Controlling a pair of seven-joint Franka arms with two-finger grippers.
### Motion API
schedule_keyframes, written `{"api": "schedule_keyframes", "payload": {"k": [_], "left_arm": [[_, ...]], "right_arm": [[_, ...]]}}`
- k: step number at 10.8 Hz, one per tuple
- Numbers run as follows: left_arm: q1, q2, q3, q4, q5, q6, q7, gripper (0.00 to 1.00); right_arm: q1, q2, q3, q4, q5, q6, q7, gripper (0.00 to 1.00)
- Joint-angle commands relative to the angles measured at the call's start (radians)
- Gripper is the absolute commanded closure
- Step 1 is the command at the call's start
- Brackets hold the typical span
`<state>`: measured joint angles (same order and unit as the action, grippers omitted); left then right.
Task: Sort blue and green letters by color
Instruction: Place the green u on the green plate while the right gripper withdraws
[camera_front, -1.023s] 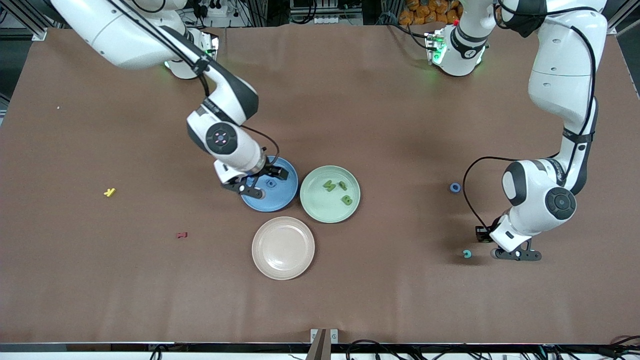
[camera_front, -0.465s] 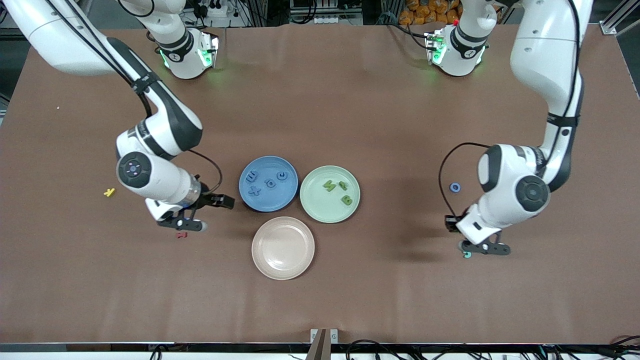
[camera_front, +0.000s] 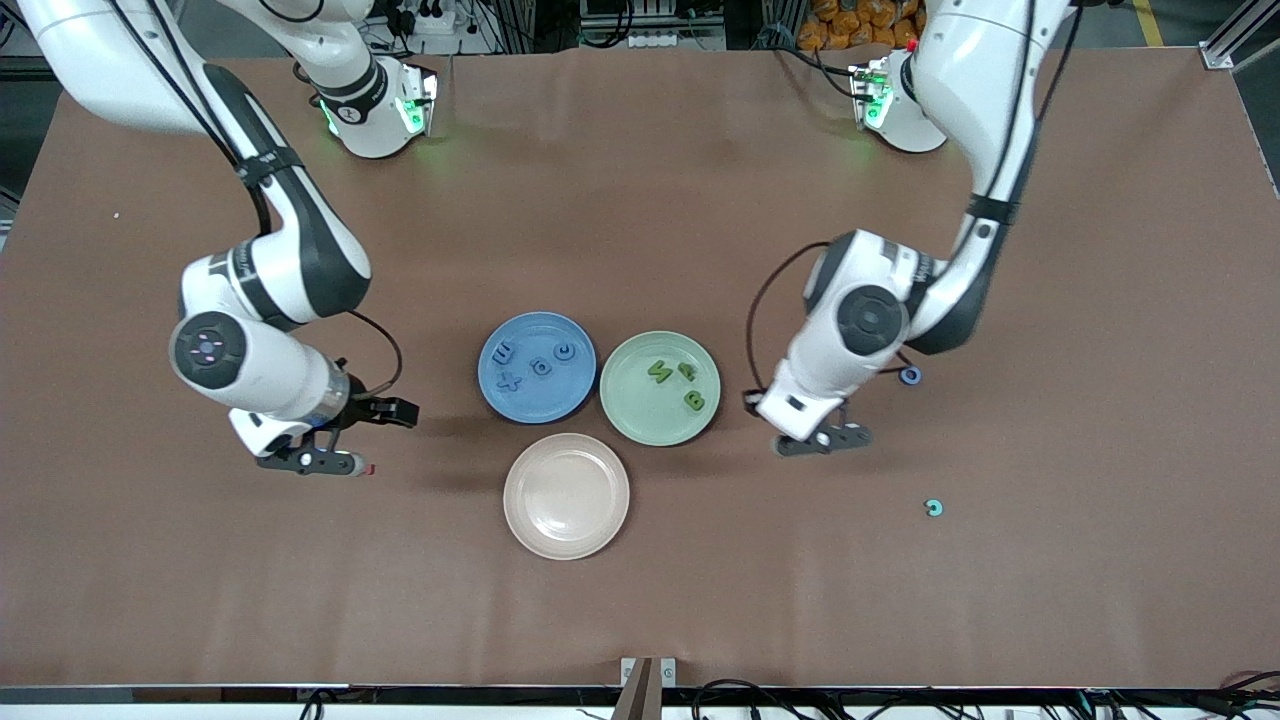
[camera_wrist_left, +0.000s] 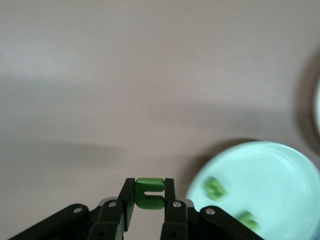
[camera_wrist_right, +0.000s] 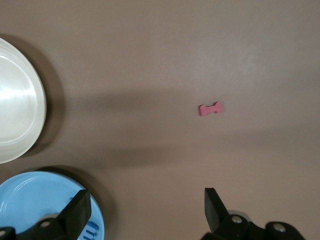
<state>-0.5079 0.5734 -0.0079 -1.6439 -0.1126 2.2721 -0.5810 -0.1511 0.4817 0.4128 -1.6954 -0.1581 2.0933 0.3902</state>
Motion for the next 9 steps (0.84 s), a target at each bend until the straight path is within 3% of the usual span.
{"api": "schedule_keyframes", "payload": {"k": [1,5,6,7,8,9], "left_arm": [[-0.033,0.003,-0.064,0.019,-0.012,-0.006,-0.162,1.00],[-0.087,0.072,-0.112,0.075,-0.013,0.064,-0.298,1.00],[-0.109,0.098,-0.112,0.078,-0.012,0.111,-0.315,0.95],[-0.112,0.115,-0.112,0.079,-0.012,0.127,-0.315,0.53],[-0.112,0.114,-0.112,0.079,-0.009,0.129,-0.313,0.01],[-0.109,0.106,-0.112,0.079,-0.010,0.127,-0.315,0.00]], "right_arm": [[0.053,-0.138,-0.124,-0.043,0.129,-0.053,-0.178,0.00],[0.041,-0.308,-0.141,-0.072,0.132,-0.194,-0.247,0.00],[0.050,-0.352,-0.167,-0.078,0.132,-0.232,-0.276,0.00],[0.082,-0.380,-0.210,-0.078,0.135,-0.266,-0.313,0.00],[0.129,-0.391,-0.277,-0.078,0.137,-0.280,-0.333,0.00],[0.165,-0.406,-0.326,-0.078,0.137,-0.282,-0.368,0.00]]}}
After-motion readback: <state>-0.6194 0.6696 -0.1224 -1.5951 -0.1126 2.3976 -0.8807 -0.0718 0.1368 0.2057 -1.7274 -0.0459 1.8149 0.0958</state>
